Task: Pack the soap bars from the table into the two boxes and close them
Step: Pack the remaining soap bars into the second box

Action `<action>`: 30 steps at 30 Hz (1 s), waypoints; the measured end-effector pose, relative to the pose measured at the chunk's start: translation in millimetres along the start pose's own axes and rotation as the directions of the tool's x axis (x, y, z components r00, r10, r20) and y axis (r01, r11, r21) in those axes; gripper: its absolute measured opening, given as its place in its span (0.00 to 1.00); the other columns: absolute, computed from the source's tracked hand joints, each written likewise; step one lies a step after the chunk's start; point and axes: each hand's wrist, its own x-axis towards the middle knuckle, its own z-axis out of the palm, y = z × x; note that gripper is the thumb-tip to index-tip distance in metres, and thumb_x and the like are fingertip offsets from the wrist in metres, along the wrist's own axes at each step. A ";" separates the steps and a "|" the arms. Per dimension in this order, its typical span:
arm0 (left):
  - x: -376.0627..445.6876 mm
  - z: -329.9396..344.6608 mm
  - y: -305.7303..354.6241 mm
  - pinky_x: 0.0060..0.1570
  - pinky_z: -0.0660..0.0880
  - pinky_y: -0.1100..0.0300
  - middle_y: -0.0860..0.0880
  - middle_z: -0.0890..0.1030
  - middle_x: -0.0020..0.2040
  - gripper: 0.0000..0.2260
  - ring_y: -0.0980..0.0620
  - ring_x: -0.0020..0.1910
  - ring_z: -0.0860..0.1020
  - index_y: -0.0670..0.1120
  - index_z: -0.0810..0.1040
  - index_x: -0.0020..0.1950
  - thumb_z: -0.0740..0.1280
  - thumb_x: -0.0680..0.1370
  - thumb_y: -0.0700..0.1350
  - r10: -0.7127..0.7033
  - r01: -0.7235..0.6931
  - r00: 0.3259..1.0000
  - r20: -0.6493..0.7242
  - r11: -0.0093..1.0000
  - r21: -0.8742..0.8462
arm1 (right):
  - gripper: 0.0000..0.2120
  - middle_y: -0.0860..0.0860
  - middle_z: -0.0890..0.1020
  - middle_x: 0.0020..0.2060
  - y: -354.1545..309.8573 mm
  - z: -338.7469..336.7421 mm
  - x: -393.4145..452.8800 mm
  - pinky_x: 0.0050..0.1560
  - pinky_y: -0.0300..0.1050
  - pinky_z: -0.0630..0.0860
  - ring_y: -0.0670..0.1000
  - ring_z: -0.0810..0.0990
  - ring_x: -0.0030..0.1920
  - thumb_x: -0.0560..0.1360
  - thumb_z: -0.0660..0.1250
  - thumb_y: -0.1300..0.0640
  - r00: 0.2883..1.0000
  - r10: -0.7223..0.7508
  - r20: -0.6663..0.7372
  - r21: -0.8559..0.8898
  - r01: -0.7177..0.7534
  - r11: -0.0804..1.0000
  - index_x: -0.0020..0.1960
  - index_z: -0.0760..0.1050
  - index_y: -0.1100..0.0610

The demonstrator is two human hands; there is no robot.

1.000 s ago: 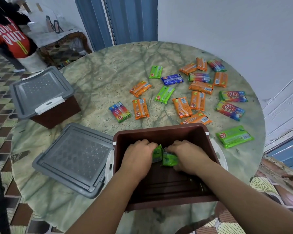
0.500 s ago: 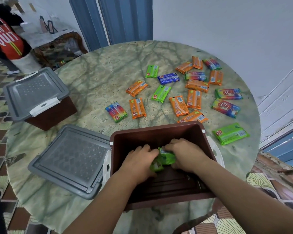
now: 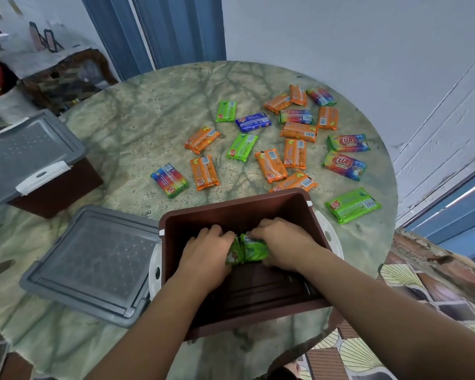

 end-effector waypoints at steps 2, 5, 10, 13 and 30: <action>-1.2 -1.2 -2.2 0.54 0.73 0.47 0.48 0.69 0.61 0.19 0.43 0.60 0.71 0.53 0.71 0.67 0.68 0.77 0.47 0.017 -0.019 0.998 0.059 0.999 0.036 | 0.29 0.49 0.75 0.62 -0.6 0.0 0.2 0.57 0.53 0.79 0.56 0.74 0.61 0.72 0.75 0.51 1.000 -0.002 0.001 0.003 0.002 1.000 0.72 0.73 0.43; -0.5 -6.6 -7.0 0.55 0.74 0.46 0.47 0.69 0.63 0.21 0.42 0.61 0.72 0.54 0.69 0.70 0.67 0.78 0.42 0.045 -0.058 0.991 0.128 0.993 0.101 | 0.30 0.50 0.75 0.62 -1.0 -0.3 -0.4 0.57 0.54 0.79 0.57 0.75 0.61 0.71 0.76 0.51 1.000 0.002 0.003 0.015 -0.002 1.000 0.71 0.74 0.44; -1.6 -5.5 -12.4 0.55 0.73 0.48 0.48 0.70 0.62 0.19 0.44 0.60 0.73 0.56 0.69 0.71 0.67 0.80 0.51 0.073 -0.082 0.993 0.088 0.992 0.100 | 0.31 0.51 0.74 0.60 -1.0 -3.6 -1.1 0.56 0.54 0.79 0.58 0.77 0.60 0.71 0.76 0.50 1.000 0.008 0.019 0.009 -0.008 1.000 0.73 0.74 0.44; -3.8 -0.4 -9.1 0.54 0.72 0.49 0.49 0.71 0.61 0.17 0.44 0.60 0.73 0.57 0.71 0.69 0.66 0.80 0.50 0.049 -0.052 0.998 0.036 0.996 0.079 | 0.31 0.51 0.76 0.58 -1.3 -3.8 -1.7 0.54 0.54 0.80 0.59 0.79 0.58 0.69 0.77 0.51 1.000 0.013 0.013 0.014 -0.013 1.000 0.70 0.75 0.47; 2.0 -7.3 -16.3 0.52 0.79 0.52 0.53 0.79 0.51 0.16 0.50 0.51 0.80 0.54 0.79 0.59 0.75 0.72 0.47 -0.121 0.085 0.991 -0.064 0.910 -0.406 | 0.31 0.49 0.76 0.62 -1.0 -7.2 -4.3 0.56 0.54 0.80 0.59 0.79 0.60 0.67 0.77 0.48 0.997 0.074 0.027 0.057 -0.076 0.996 0.69 0.77 0.47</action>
